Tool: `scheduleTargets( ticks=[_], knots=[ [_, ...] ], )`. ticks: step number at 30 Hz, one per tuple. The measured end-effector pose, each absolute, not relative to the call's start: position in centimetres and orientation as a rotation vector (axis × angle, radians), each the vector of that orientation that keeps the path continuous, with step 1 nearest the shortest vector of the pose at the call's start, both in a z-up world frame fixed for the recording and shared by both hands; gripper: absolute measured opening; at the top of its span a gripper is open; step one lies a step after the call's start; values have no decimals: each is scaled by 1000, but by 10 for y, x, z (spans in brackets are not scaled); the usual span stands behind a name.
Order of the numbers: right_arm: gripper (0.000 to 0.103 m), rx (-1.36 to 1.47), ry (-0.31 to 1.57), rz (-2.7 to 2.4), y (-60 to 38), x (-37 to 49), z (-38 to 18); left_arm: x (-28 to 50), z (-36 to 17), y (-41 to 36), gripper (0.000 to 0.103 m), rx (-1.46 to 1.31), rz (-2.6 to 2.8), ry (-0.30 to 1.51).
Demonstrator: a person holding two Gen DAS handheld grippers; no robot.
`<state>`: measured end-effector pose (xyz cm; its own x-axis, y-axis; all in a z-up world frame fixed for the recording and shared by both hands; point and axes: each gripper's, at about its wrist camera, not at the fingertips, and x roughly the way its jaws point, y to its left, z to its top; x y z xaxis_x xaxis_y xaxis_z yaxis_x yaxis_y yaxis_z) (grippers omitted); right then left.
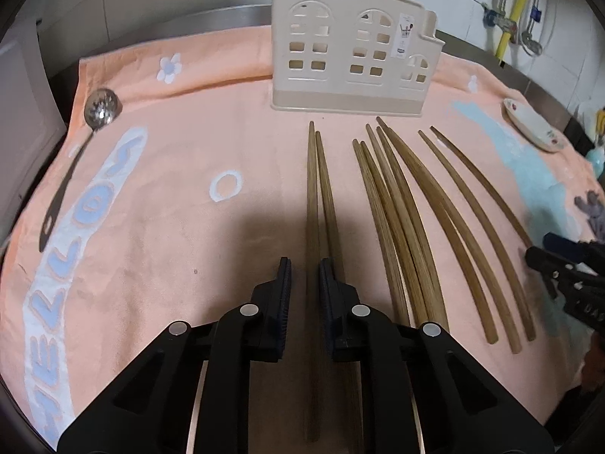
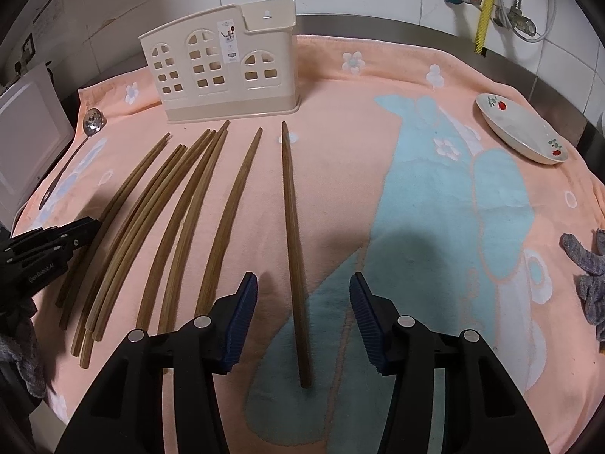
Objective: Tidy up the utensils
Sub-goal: 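Lower right tool onto one wooden chopstick and close while left tool grasps another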
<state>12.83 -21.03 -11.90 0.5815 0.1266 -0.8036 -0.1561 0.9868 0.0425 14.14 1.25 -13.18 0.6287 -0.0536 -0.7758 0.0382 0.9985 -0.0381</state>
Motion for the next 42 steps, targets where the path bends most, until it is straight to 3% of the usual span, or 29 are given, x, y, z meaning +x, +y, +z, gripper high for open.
scheduleTargets(
  ticks=[12,26,38,42],
  knots=[
    [41,-22,941,162,-214,132,-122,140,-132,12,13,-52,-68,883],
    [12,-60,940,198,-202,144,-122,137,-133,14,13,-60,-80,883],
    [7,-81,916,193,-197,142,-123,137,-134,14,12,-63,-98,882],
    [7,-63,897,202,-197,137,-113,137,-131,19,6,-101,-111,882]
  ],
)
